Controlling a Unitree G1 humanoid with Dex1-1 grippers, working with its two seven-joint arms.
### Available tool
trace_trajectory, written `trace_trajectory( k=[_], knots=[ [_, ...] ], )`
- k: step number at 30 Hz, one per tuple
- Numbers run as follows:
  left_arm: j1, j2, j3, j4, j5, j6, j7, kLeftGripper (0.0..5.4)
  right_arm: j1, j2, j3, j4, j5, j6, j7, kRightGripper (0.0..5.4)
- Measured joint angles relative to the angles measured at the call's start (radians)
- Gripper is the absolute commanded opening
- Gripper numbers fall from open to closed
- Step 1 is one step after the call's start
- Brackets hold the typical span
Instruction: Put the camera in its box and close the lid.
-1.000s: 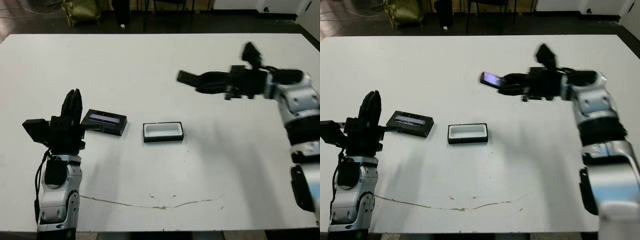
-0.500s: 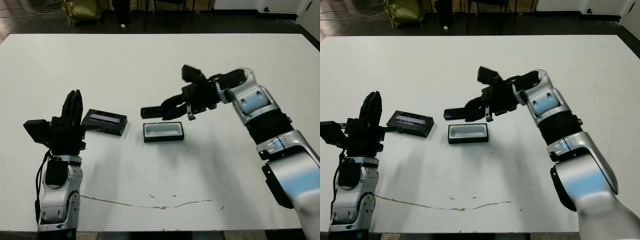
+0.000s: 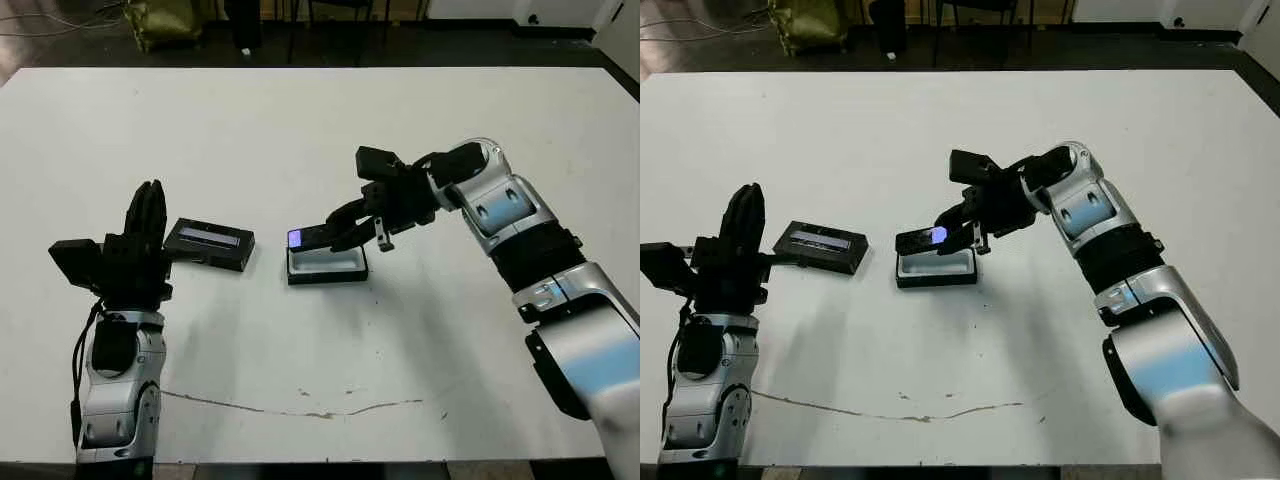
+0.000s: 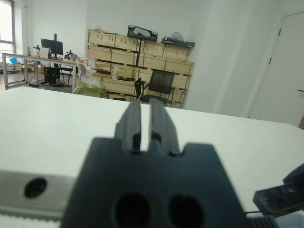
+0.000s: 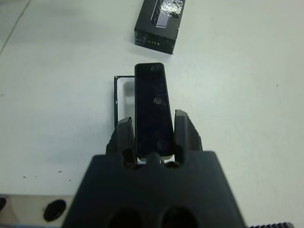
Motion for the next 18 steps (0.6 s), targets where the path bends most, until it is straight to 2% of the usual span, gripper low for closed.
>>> trace_trajectory(
  k=[18],
  knots=[
    [0.013,-0.009,-0.003,0.0,0.0,-0.001,0.001,0.0,0.025,-0.005,0.017,-0.006,-0.024,-0.019,0.029,0.31]
  ],
)
